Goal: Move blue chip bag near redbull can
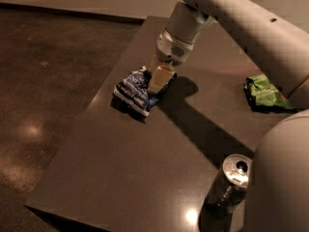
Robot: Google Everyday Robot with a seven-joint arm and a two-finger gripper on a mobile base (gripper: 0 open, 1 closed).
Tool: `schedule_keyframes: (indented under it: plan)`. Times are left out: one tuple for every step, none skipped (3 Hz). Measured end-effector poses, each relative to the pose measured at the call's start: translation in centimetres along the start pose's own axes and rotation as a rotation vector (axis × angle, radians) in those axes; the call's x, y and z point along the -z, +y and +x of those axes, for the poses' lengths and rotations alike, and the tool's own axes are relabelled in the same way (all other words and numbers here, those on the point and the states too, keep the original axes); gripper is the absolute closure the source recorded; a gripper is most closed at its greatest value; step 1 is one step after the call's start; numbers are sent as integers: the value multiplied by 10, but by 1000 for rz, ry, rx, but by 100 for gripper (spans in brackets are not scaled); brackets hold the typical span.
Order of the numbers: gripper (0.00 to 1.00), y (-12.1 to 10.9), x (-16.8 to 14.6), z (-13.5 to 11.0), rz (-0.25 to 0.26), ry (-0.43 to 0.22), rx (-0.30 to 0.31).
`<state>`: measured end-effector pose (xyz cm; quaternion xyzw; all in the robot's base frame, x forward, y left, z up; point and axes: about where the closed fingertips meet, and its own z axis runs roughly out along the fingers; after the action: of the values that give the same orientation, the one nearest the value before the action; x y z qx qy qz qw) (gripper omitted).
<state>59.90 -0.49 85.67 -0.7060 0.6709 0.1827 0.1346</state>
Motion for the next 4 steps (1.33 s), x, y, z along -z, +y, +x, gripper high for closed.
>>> schedule_keyframes:
  plan:
    - [99,13,21,7,-5,-42,-12]
    - [100,33,44,17,-2,-81,-8]
    - [100,61,69,31,17,-117,4]
    - [100,92,87,43,46,-136,22]
